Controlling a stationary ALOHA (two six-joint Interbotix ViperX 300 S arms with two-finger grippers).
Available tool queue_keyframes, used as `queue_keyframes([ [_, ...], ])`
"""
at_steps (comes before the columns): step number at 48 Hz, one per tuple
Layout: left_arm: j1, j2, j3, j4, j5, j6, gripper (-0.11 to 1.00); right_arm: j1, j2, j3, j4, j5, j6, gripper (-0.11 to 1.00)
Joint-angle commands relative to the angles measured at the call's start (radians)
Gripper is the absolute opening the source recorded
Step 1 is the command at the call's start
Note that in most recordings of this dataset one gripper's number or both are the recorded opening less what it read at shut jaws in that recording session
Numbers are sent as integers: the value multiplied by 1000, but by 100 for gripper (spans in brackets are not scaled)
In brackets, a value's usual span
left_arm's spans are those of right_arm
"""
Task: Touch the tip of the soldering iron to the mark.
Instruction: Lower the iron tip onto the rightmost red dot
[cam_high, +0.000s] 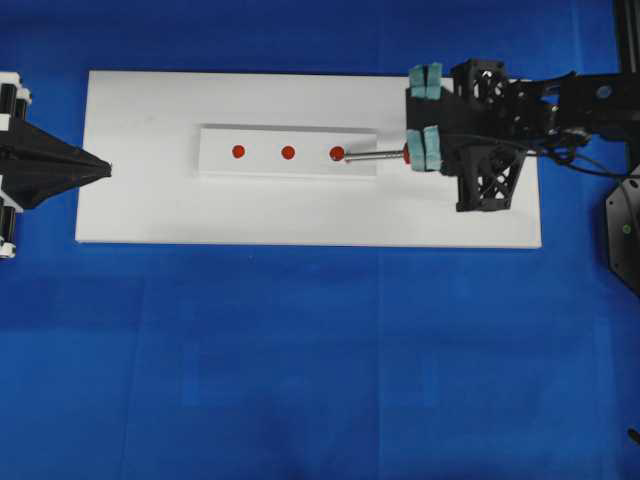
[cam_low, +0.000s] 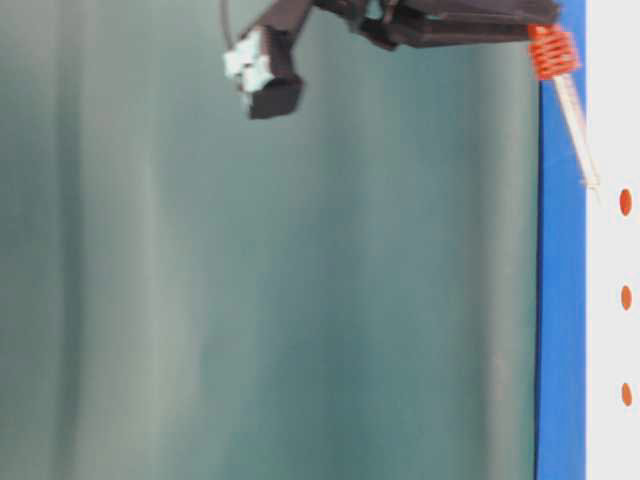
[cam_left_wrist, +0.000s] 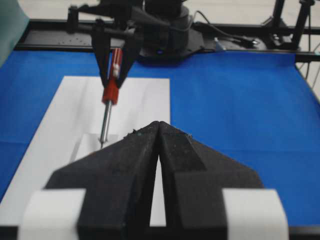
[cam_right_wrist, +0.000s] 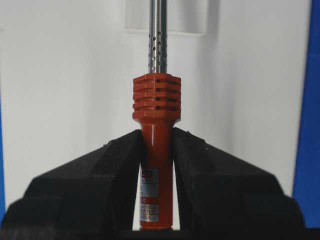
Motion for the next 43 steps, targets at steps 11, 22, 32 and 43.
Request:
queue_keyframes([
  [11,-2,8,-8,0,-9,2,0,-15,20,3,3,-43,0,6],
  [22,-2,8,-9,2,-9,2,0,-26,20,8,3,-43,-2,6],
  [32,-2,8,-8,2,-9,2,0,-26,21,9,3,-38,-2,6],
  [43,-2,6,-9,0,-9,2,0,-26,20,8,3,-38,-2,6],
])
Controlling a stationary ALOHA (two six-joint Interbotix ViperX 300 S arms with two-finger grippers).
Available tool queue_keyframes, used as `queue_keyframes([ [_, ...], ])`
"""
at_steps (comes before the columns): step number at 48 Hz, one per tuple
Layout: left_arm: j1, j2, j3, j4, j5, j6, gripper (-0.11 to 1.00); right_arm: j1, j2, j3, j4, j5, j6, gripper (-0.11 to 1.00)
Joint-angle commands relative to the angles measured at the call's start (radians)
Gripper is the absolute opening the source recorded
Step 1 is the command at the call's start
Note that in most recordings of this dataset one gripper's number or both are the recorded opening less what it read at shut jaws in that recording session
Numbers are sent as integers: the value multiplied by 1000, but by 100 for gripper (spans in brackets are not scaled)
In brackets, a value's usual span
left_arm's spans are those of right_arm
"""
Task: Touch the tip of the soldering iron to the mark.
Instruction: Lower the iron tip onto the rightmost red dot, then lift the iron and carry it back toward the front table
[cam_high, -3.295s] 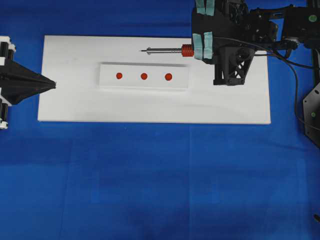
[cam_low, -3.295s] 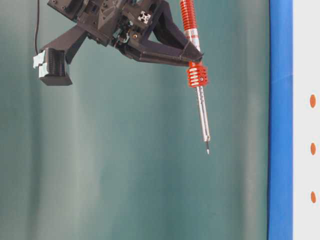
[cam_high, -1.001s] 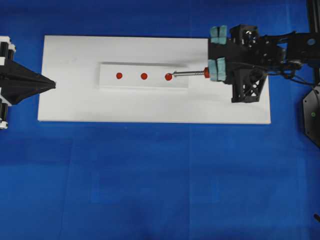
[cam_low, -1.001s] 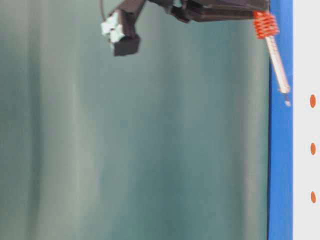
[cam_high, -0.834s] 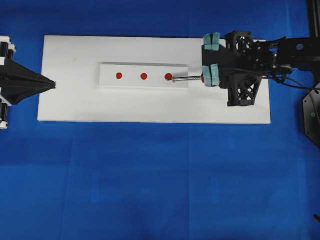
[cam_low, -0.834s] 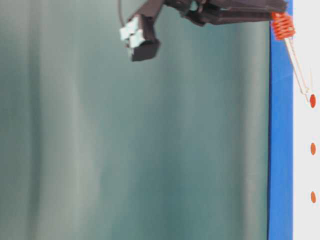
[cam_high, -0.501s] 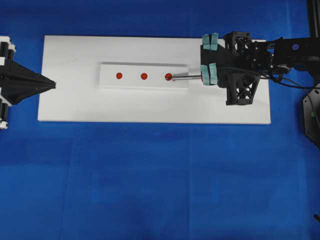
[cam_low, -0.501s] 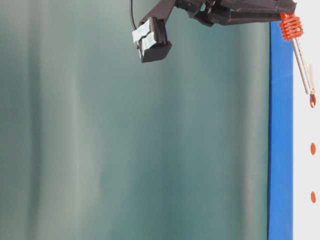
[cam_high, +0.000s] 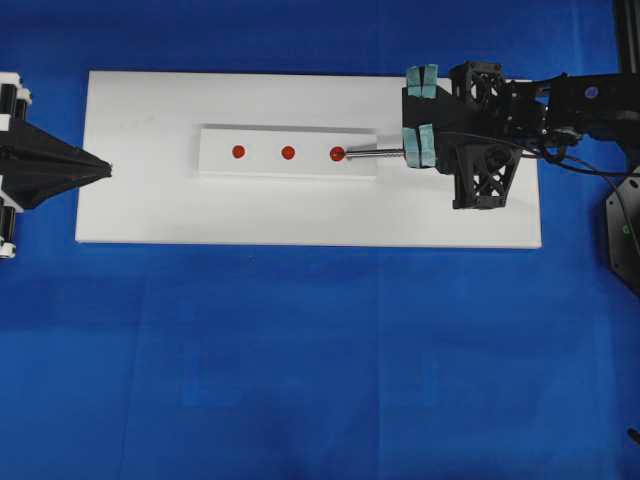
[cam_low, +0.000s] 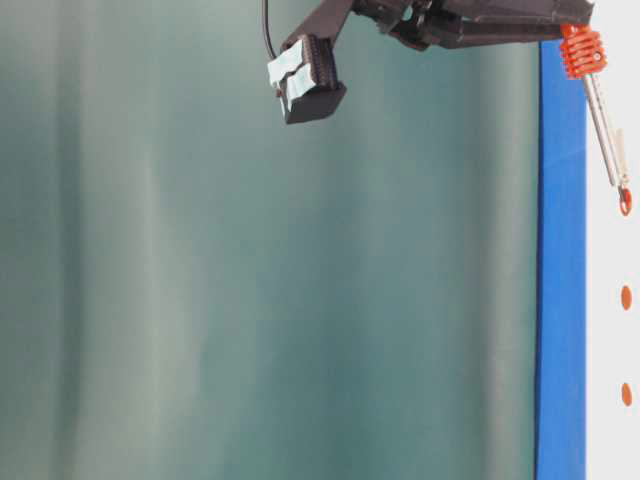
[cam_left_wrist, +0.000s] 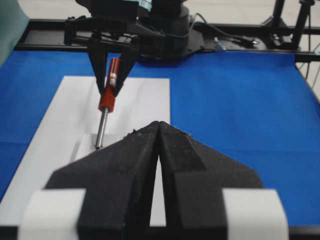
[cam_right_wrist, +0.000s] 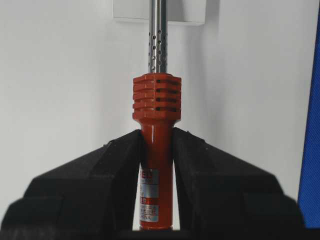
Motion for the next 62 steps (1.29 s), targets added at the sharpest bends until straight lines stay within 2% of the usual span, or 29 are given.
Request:
queue_keyframes([
  [1,-2,8,-9,0,-9,2,0,-2,-9,-9,3,-3,0,6],
  [44,-2,5,-9,2,-9,2,0,-2,-12,-15,3,2,0,6],
  [53,-2,5,-11,2,-9,2,0,-2,-75,-48,0,35,-2,6],
  [62,-2,3,-11,2,-11,0,0,-2,-166,-107,-9,124,0,6],
])
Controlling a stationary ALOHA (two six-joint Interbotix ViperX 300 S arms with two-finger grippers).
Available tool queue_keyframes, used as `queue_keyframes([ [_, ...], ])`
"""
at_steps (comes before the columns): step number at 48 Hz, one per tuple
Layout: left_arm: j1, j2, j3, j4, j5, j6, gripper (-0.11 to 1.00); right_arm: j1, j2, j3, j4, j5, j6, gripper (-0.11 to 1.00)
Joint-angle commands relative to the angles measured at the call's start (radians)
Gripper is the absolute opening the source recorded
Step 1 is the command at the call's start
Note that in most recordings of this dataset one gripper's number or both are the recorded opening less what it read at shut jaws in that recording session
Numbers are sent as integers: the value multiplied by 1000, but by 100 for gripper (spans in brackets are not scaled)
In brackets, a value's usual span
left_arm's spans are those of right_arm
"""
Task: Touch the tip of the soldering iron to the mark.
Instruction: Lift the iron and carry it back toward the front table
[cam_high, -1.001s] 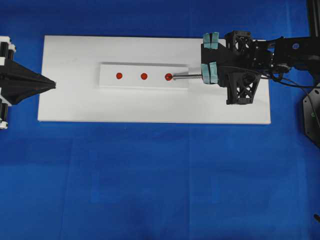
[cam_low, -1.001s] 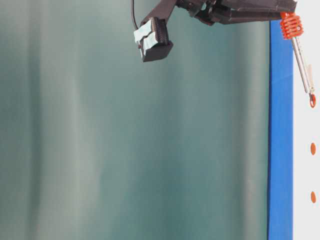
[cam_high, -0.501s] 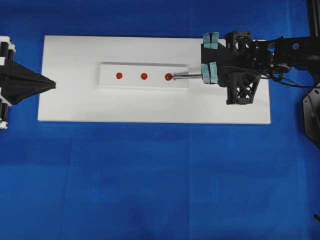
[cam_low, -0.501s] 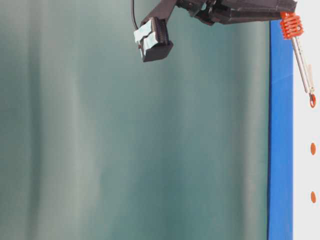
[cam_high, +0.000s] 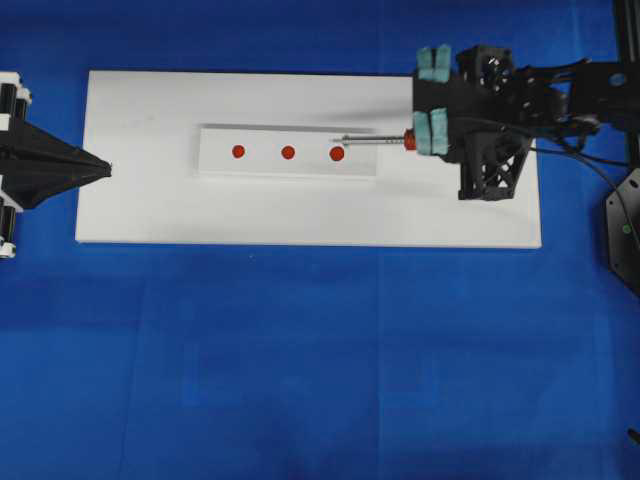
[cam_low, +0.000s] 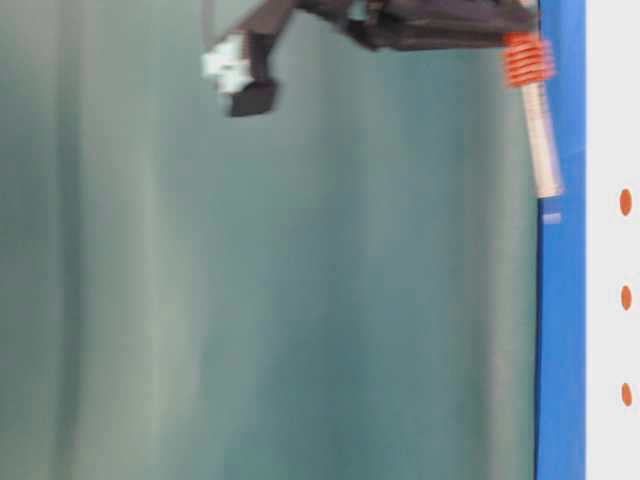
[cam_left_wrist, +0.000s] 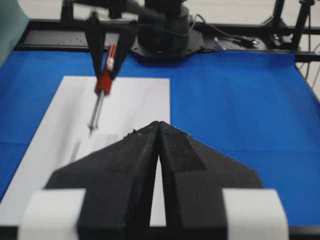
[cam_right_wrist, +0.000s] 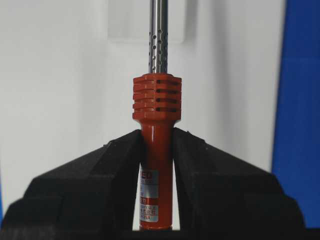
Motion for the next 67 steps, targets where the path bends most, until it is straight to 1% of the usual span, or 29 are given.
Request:
queue_keyframes([
  [1,-2,5,-11,0,-12,2,0,-2,-63,-52,-11,35,-2,6],
  [8,-2,3,-11,2,-14,0,0,-2,-126,-86,-34,87,-2,6],
  [18,-2,5,-11,0,-14,0,0,-2,-153,-86,-37,100,0,6],
  [37,-2,3,-11,0,-15,-2,0,-2,-152,-84,-35,98,0,6],
  [43,-2,3,-11,2,-20,0,0,3,-152,-83,-17,100,18,6],
  [48,-2,3,-11,0,-23,0,0,32,-158,-75,0,101,72,6],
  [55,-2,5,-9,2,-23,0,0,140,-181,-57,-2,98,192,6],
  [61,0,5,-9,2,-23,0,0,250,-198,-41,-17,97,301,6],
  [67,-2,3,-11,0,-23,0,0,353,-201,-35,-54,89,422,6],
])
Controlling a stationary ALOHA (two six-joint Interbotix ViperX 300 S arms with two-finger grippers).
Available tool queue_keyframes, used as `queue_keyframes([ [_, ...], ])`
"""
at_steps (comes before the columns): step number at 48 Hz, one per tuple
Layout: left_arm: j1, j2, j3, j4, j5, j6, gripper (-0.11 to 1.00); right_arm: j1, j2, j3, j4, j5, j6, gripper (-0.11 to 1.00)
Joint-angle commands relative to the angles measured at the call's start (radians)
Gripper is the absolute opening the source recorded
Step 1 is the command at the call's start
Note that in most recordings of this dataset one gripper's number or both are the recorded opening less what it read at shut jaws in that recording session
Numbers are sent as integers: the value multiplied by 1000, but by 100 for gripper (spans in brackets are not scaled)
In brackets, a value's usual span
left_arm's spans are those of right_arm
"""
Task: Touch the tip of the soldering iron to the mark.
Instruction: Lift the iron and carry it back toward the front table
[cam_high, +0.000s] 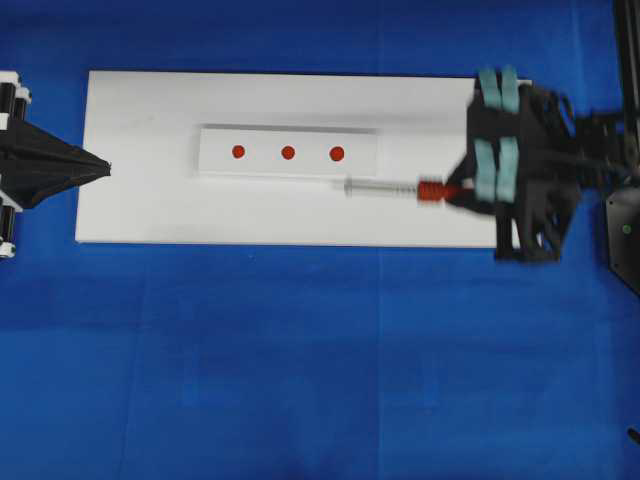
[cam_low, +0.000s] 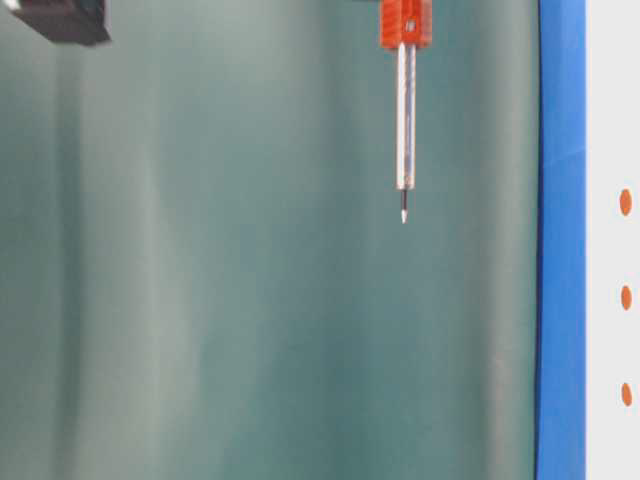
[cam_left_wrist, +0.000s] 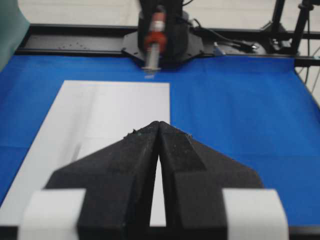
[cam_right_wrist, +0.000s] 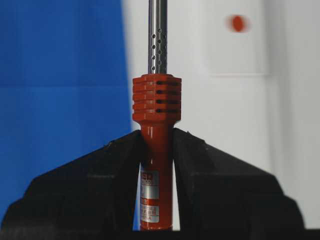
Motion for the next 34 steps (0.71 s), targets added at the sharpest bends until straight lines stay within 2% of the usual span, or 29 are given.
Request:
queue_keyframes([
  [1,-2,3,-11,2,-9,0,0,69,-12,-11,-28,-15,69,6],
  [12,-2,3,-11,0,-14,-2,0,252,15,-15,-170,-12,345,6],
  [20,-2,5,-11,0,-20,-2,0,347,60,-23,-282,-9,522,6],
  [26,-2,3,-11,2,-20,-2,0,365,87,-29,-324,0,577,6],
  [34,-2,3,-9,0,-20,-2,0,360,127,-52,-345,-14,581,6],
])
